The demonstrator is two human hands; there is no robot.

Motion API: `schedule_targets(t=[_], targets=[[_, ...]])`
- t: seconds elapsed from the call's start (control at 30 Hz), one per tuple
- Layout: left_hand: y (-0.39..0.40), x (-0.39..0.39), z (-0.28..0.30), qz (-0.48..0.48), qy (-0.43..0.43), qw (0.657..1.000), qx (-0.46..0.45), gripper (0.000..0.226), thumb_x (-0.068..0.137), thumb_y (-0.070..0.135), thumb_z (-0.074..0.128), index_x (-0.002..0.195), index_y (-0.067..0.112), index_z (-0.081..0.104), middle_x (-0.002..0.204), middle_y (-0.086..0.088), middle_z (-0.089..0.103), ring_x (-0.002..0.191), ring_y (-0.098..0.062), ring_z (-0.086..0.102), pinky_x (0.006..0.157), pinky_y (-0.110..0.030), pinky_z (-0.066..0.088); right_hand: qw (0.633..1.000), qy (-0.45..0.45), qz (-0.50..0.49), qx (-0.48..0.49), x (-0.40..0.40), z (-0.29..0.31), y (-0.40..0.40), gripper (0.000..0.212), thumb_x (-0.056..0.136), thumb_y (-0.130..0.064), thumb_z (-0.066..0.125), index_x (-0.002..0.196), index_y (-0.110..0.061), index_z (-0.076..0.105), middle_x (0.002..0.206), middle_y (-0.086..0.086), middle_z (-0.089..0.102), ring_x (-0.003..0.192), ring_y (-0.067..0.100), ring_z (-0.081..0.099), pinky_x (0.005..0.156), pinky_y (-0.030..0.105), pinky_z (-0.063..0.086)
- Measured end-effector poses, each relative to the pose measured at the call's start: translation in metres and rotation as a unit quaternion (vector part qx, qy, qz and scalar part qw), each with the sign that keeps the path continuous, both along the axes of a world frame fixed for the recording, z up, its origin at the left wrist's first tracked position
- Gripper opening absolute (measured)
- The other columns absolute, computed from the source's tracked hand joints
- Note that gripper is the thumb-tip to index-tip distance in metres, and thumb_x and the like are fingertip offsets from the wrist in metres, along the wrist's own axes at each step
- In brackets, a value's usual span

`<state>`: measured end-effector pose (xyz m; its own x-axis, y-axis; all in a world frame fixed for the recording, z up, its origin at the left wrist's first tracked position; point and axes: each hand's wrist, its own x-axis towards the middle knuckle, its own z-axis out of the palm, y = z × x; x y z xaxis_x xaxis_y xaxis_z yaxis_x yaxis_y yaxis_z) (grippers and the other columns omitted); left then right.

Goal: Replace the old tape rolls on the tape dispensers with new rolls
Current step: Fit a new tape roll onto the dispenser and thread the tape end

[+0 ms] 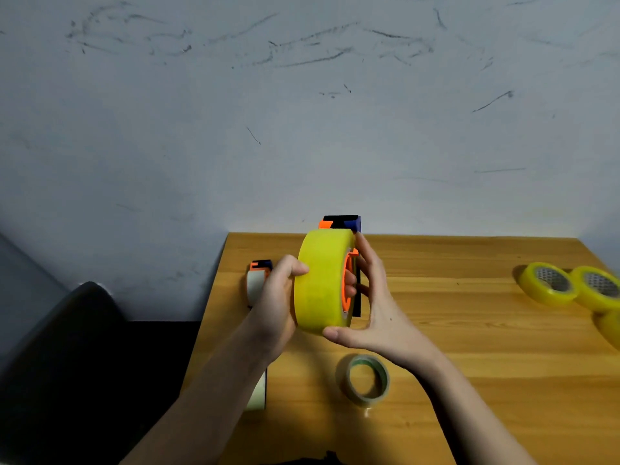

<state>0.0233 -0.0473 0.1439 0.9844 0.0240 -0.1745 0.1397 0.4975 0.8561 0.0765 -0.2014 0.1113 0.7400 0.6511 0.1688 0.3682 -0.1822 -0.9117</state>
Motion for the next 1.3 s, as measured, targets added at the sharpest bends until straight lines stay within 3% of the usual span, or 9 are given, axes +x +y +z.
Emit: schedule_targets(t=[0.07, 0.23, 0.37, 0.57, 0.7, 0.8, 0.93, 1.17, 1.3], targets=[[0.003, -0.002, -0.001, -0.027, -0.025, 0.999, 0.017, 0.034, 0.074, 0.021, 0.045, 0.095, 0.010, 0.069, 0.085, -0.009, 0.072, 0.078, -0.020, 0.068, 0.070, -0.033, 0.056, 0.999, 0.031, 0.002, 0.009, 0.000, 0.003, -0.001, 0.120, 0.059, -0.048, 0.081, 0.145, -0.052, -0.004, 0.152, -0.025, 0.009, 0.135, -0.018, 0.018, 0.098, 0.004, 0.034], [0.011, -0.003, -0.005, -0.072, -0.052, 0.993, 0.076, 0.061, 0.057, 0.017, 0.056, 0.117, 0.009, 0.055, 0.099, -0.009, 0.070, 0.095, -0.024, 0.065, 0.080, -0.037, 0.054, 0.997, 0.054, 0.034, 0.037, 0.003, 0.000, -0.005, 0.120, 0.061, -0.044, 0.082, 0.147, -0.050, -0.001, 0.155, -0.023, 0.012, 0.140, -0.008, 0.022, 0.105, 0.021, 0.039], [0.007, -0.004, -0.009, -0.071, -0.045, 0.989, 0.126, 0.071, 0.051, 0.028, 0.059, 0.121, 0.017, 0.055, 0.108, -0.010, 0.066, 0.105, -0.030, 0.059, 0.089, -0.044, 0.046, 0.992, 0.103, 0.010, 0.074, 0.008, -0.002, 0.001, 0.107, 0.056, -0.070, 0.077, 0.144, -0.054, 0.017, 0.154, -0.014, 0.025, 0.136, 0.006, 0.036, 0.106, 0.045, 0.043], [-0.002, -0.004, -0.012, -0.036, -0.023, 0.991, 0.127, 0.057, 0.059, 0.035, 0.059, 0.116, 0.029, 0.059, 0.110, -0.005, 0.068, 0.105, -0.028, 0.061, 0.094, -0.049, 0.045, 0.976, 0.186, -0.010, 0.111, 0.007, -0.001, 0.002, 0.115, 0.049, -0.073, 0.076, 0.146, -0.041, 0.023, 0.133, -0.019, 0.052, 0.126, 0.014, 0.052, 0.090, 0.033, 0.052], [-0.009, 0.003, 0.006, -0.036, 0.041, 0.986, 0.155, 0.033, 0.088, 0.017, 0.047, 0.113, 0.006, 0.065, 0.108, -0.019, 0.066, 0.101, -0.031, 0.062, 0.094, -0.042, 0.045, 0.994, 0.028, -0.069, 0.082, -0.001, 0.005, 0.002, 0.115, 0.057, -0.077, 0.071, 0.149, -0.035, 0.015, 0.153, -0.004, 0.025, 0.140, 0.009, 0.031, 0.107, 0.038, 0.043], [-0.011, 0.004, 0.012, -0.033, 0.025, 0.997, 0.061, 0.042, 0.074, 0.031, 0.043, 0.086, 0.005, 0.075, 0.088, -0.018, 0.070, 0.080, -0.028, 0.065, 0.084, -0.039, 0.049, 0.991, -0.088, -0.077, 0.058, -0.002, 0.009, -0.001, 0.117, 0.061, -0.056, 0.077, 0.152, -0.021, 0.012, 0.152, 0.000, 0.021, 0.144, 0.014, 0.024, 0.112, 0.048, 0.035], [-0.007, 0.005, 0.008, -0.018, 0.007, 0.999, 0.038, 0.044, 0.076, 0.032, 0.045, 0.092, 0.000, 0.069, 0.084, -0.018, 0.069, 0.074, -0.027, 0.064, 0.080, -0.039, 0.049, 0.984, -0.154, -0.070, 0.052, -0.002, 0.012, -0.001, 0.113, 0.060, -0.045, 0.076, 0.151, -0.016, 0.015, 0.150, -0.003, 0.019, 0.144, 0.015, 0.023, 0.111, 0.047, 0.036], [-0.002, 0.005, 0.007, -0.011, 0.047, 0.994, 0.100, 0.052, 0.059, 0.029, 0.057, 0.101, -0.001, 0.065, 0.098, -0.024, 0.065, 0.091, -0.039, 0.061, 0.092, -0.048, 0.046, 0.990, -0.037, -0.090, 0.103, -0.003, 0.011, 0.007, 0.111, 0.061, -0.077, 0.067, 0.149, -0.034, 0.014, 0.153, -0.003, 0.026, 0.141, 0.009, 0.028, 0.106, 0.036, 0.042], [-0.006, 0.007, 0.008, 0.024, 0.041, 0.992, 0.114, 0.006, 0.079, 0.016, 0.053, 0.085, 0.016, 0.055, 0.084, -0.003, 0.061, 0.077, -0.017, 0.059, 0.072, -0.033, 0.049, 0.989, 0.016, -0.084, 0.122, 0.001, 0.007, 0.008, 0.114, 0.057, -0.078, 0.069, 0.149, -0.035, 0.018, 0.154, -0.008, 0.026, 0.140, 0.006, 0.031, 0.104, 0.039, 0.044]])
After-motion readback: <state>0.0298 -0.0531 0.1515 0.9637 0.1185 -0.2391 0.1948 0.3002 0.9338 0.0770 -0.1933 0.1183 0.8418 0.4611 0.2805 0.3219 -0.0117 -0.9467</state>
